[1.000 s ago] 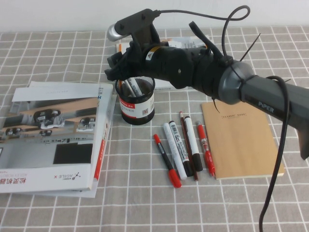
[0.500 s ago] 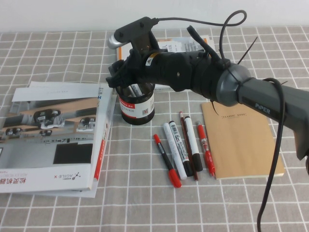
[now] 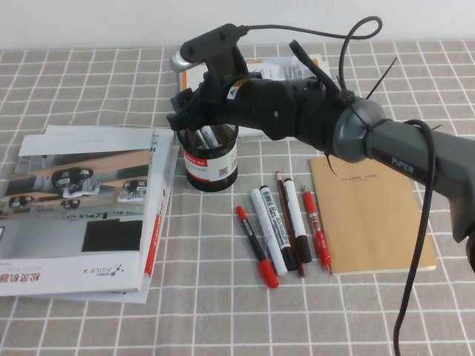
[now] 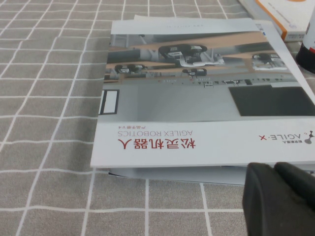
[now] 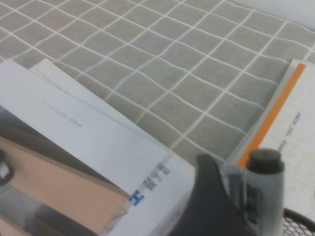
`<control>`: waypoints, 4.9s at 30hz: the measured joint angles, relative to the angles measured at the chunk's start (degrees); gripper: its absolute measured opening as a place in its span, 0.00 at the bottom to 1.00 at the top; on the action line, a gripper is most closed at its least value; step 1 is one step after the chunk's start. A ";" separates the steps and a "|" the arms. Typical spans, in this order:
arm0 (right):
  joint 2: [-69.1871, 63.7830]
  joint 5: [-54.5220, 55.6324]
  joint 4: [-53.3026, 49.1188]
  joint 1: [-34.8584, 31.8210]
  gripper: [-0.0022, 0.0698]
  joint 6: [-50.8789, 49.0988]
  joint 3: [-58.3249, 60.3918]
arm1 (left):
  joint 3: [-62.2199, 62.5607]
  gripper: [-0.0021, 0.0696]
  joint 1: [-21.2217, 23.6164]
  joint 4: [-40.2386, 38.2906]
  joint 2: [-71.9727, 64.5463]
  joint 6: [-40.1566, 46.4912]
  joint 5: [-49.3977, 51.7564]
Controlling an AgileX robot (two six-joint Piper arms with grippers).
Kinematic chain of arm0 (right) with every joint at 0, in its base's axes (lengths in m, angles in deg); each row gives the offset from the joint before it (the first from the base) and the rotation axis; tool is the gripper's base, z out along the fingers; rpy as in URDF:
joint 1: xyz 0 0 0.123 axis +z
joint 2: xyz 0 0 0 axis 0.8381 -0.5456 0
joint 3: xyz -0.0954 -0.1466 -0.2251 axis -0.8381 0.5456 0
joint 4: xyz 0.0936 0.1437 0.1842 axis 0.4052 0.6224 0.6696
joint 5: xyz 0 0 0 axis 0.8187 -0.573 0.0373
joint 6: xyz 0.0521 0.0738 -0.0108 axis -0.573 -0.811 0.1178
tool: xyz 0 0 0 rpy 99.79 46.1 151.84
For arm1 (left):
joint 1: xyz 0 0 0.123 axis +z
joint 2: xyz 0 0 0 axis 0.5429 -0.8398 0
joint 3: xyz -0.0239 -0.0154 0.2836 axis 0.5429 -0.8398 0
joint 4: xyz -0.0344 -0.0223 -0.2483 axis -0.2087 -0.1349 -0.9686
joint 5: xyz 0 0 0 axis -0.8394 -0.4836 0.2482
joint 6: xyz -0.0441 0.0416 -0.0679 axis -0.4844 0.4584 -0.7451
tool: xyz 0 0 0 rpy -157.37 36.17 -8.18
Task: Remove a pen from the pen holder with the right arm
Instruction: 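Take a marker out of the pen holder and lay it on the table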
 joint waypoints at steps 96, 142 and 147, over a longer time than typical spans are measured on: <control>7.61 -5.72 -4.34 -0.17 0.18 0.13 -1.17 | 0.00 0.02 0.00 0.00 0.00 0.00 0.00; 0.01 -48.21 -1.60 1.81 0.17 -15.19 -1.17 | 0.00 0.02 0.00 0.00 0.00 0.00 0.00; -0.03 -47.56 -3.35 1.81 0.17 -16.15 -1.17 | 0.00 0.02 0.00 0.00 0.00 0.00 0.00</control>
